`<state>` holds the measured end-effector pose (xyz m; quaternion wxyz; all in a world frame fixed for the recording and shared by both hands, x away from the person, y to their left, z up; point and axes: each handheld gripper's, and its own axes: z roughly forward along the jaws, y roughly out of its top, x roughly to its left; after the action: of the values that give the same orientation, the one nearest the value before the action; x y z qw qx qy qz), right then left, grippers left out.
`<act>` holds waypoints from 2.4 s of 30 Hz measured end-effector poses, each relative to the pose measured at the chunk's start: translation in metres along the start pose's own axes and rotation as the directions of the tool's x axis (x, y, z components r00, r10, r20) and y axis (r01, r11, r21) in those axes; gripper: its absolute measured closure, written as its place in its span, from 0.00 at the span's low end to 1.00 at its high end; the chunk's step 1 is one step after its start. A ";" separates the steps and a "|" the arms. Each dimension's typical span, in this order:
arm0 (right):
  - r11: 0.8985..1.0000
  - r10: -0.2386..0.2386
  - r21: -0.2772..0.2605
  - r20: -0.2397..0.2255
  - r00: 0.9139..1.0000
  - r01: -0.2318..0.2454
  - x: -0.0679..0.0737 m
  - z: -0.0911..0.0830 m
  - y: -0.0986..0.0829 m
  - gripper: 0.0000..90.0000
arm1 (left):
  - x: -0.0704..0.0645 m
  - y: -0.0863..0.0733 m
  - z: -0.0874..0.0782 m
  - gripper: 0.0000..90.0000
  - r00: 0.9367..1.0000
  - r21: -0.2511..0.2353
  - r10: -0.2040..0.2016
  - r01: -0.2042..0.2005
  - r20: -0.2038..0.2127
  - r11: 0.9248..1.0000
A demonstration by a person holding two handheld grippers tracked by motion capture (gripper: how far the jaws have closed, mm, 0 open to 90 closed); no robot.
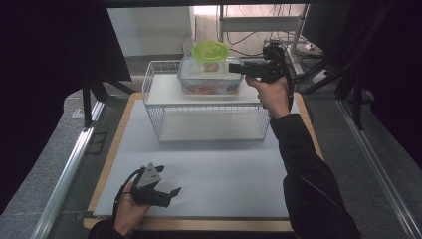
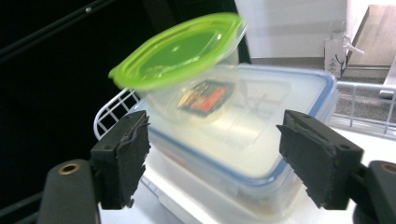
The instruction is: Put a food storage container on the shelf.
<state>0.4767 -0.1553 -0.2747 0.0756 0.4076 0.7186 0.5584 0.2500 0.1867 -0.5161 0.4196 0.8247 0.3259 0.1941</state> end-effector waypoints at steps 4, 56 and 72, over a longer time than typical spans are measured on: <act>0.999 -0.032 0.017 -0.017 0.999 0.033 0.004 -0.003 -0.010 0.21 | 0.000 0.000 0.000 0.08 1.000 0.006 -0.005 0.005 0.003 1.000; 0.942 -0.313 0.126 0.005 0.950 0.310 0.030 -0.039 -0.153 0.00 | -0.001 0.001 -0.001 0.06 0.999 0.006 -0.009 0.009 0.033 1.000; 0.938 -0.330 0.137 0.059 0.942 0.320 0.030 -0.052 -0.192 0.00 | -0.001 0.001 0.000 0.06 0.999 -0.003 0.000 0.000 0.041 1.000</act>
<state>0.3309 -0.1819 -0.4113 0.1704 0.3095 0.8059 0.4750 0.2491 0.1858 -0.5155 0.4272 0.8280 0.3169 0.1775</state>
